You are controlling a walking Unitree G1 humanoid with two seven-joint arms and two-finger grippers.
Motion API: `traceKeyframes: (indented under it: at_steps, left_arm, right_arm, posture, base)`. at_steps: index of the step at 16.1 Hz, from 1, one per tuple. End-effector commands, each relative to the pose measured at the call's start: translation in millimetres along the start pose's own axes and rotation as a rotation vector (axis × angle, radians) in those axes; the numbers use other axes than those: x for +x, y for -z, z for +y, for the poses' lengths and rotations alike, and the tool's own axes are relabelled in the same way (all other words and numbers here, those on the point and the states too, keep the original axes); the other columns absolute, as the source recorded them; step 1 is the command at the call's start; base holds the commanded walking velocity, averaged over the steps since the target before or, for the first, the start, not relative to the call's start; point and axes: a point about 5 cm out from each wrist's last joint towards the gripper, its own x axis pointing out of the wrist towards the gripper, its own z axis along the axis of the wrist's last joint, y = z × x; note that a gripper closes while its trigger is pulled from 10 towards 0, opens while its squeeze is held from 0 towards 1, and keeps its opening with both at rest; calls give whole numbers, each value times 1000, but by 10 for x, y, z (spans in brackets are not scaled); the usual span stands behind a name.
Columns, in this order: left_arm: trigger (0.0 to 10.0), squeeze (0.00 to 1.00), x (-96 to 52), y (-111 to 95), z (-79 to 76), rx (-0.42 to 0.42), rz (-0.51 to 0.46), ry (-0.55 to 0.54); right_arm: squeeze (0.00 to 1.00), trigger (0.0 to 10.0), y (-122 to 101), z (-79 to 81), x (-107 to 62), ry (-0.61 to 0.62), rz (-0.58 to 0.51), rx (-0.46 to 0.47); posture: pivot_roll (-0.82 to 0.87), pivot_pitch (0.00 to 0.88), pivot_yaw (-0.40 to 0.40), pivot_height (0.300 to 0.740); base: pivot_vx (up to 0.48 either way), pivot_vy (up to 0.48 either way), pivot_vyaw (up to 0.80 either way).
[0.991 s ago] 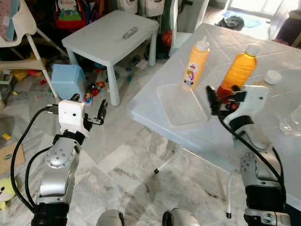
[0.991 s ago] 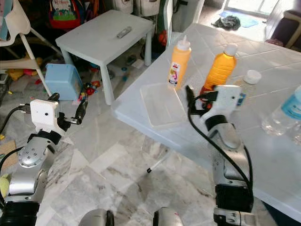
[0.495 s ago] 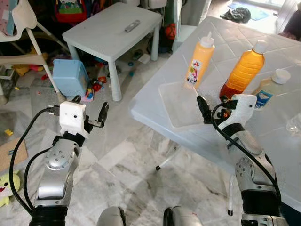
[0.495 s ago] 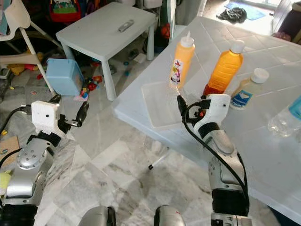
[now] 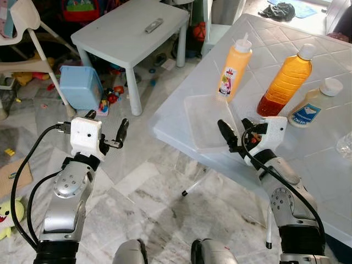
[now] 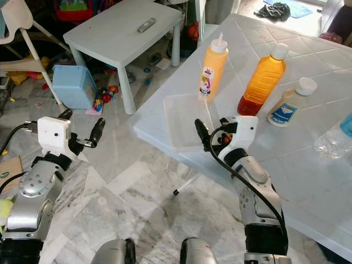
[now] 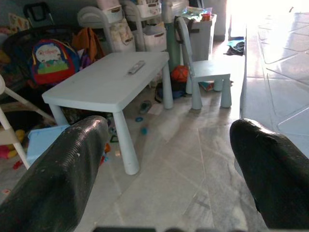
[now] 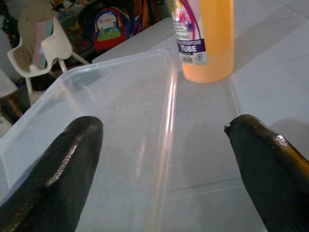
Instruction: Restocking fridge
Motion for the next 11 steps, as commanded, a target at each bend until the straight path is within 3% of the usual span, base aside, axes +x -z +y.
traceKeyframes:
  at_steps: [1,7,11]
  left_arm:
    - [10000,0,-15,-23,-4,17,0,13]
    - [10000,0,-28,-22,-24,8,4,27]
    - [10000,0,-21,-17,-128,-6,13,137]
  right_arm:
    - [0,10000,65,-15,-6,-7,34,7]
    - [0,10000,81,60,2,-29,16,70]
    - [0,10000,46,111,25,-59,-15,126]
  posture:
    - [25,151,13,740]
    - [27,155,12,740]
    - [25,156,11,740]
  base:
    - [0,0,0]
    - [0,0,0]
    - [0,0,0]
